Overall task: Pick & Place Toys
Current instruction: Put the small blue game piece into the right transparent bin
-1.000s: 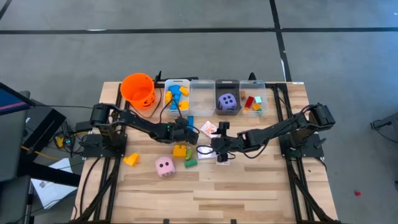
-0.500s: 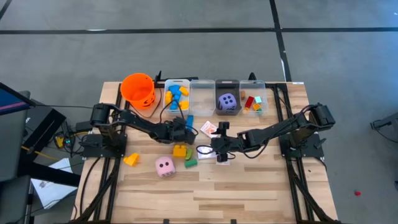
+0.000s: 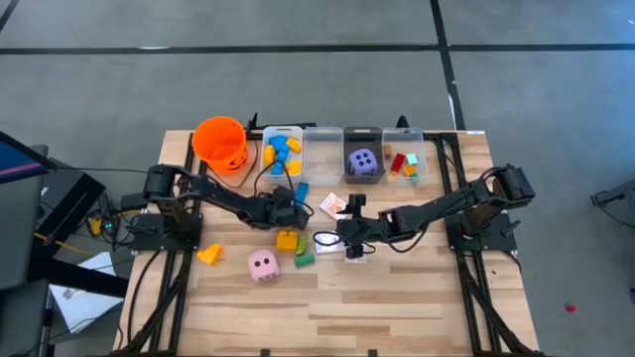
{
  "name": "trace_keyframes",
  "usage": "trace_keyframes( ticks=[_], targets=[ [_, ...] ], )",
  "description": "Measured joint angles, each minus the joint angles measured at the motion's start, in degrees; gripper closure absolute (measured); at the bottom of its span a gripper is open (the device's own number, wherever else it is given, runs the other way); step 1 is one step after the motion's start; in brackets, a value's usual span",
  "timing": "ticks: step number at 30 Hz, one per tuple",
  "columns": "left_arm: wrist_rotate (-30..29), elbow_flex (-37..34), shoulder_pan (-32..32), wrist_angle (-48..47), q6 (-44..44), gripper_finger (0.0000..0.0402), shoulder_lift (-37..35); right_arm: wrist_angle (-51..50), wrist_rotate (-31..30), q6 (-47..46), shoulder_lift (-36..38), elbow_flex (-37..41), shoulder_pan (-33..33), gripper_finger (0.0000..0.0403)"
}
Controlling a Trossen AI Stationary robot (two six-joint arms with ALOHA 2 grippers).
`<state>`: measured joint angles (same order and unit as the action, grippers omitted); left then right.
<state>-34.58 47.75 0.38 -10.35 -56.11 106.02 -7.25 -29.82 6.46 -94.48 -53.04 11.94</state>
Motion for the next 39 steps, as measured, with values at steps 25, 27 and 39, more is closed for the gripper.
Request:
trace_keyframes(
  ticks=[25, 27, 39],
  targets=[
    [-2.2, 0.2, 1.9, 4.9, -1.5, 0.0018, 2.1, 0.6, 0.0, 0.0, 0.0, 0.0, 0.0, 0.0159],
    [-2.4, 0.2, 1.9, 5.2, -1.1, 0.0021, 2.3, 0.7, 0.0, 0.0, 0.0, 0.0, 0.0, 0.0159],
    [-3.3, 0.1, 2.0, 5.2, -1.3, 0.0143, 2.3, 0.9, 0.0, 0.1, 0.0, 0.0, 0.0, 0.0159]
  ],
)
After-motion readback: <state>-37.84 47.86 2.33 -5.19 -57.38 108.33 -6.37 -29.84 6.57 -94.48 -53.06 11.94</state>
